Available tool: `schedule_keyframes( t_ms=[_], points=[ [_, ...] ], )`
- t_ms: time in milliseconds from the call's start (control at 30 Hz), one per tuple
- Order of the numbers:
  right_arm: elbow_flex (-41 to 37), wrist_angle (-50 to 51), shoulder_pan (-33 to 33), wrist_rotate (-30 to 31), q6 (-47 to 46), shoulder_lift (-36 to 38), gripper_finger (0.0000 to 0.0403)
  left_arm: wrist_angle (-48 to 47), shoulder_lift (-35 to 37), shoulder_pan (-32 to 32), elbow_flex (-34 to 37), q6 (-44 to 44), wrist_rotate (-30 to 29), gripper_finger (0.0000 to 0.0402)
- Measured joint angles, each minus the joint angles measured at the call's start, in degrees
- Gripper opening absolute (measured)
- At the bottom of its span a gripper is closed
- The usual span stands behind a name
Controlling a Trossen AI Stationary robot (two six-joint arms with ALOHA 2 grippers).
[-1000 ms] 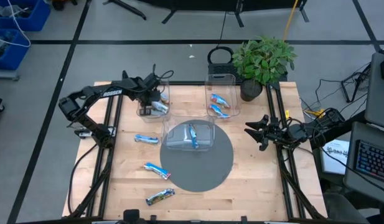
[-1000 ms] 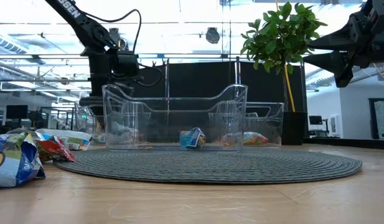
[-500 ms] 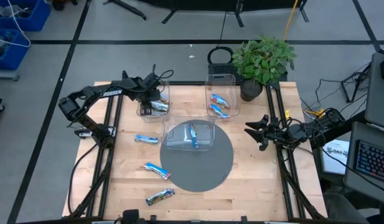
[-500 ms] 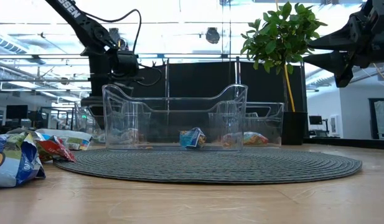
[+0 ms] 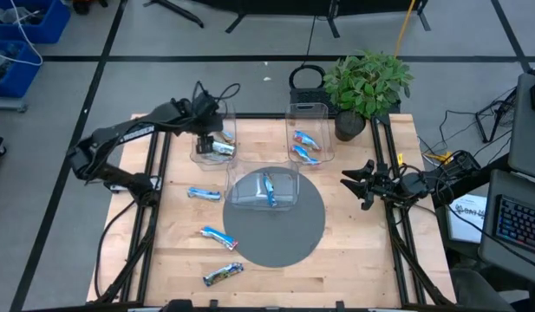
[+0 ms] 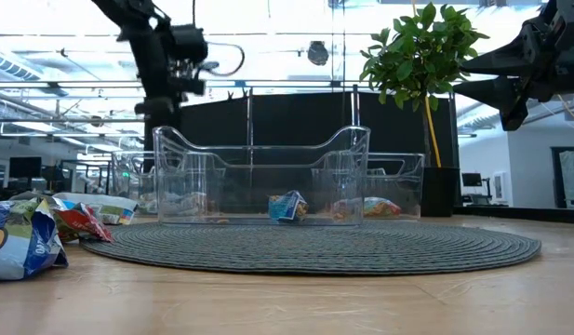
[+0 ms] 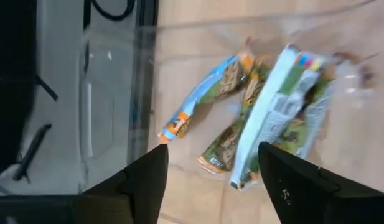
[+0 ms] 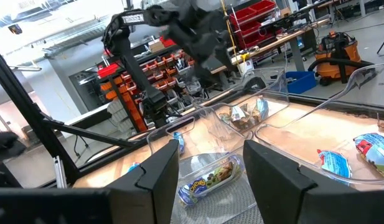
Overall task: Pick and place Granola Bars by type
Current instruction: Put the blue granola bar into the bottom transparent bin
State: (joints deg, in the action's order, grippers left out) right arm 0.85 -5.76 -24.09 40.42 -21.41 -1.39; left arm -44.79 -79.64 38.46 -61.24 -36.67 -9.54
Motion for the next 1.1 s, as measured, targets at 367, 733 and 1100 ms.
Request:
schedule_keyframes(
  t_ms=[367, 733, 1100],
  points=[
    [0.01, 0.02, 0.01, 0.0, 0.02, 0.0, 0.0171, -17.98, 6.53, -10.1, -4.85, 5.57, 0.95, 0.0271],
    [0.01, 0.01, -0.01, 0.01, 0.0, -0.01, 0.0171, -33.11, 6.69, -22.55, -4.67, 19.4, 12.46, 0.0271],
    [0.0, 0.0, -0.01, 0.02, 0.0, 0.0, 0.0171, -33.04, 6.67, -30.98, -4.65, 22.75, 14.02, 0.0271]
  ],
)
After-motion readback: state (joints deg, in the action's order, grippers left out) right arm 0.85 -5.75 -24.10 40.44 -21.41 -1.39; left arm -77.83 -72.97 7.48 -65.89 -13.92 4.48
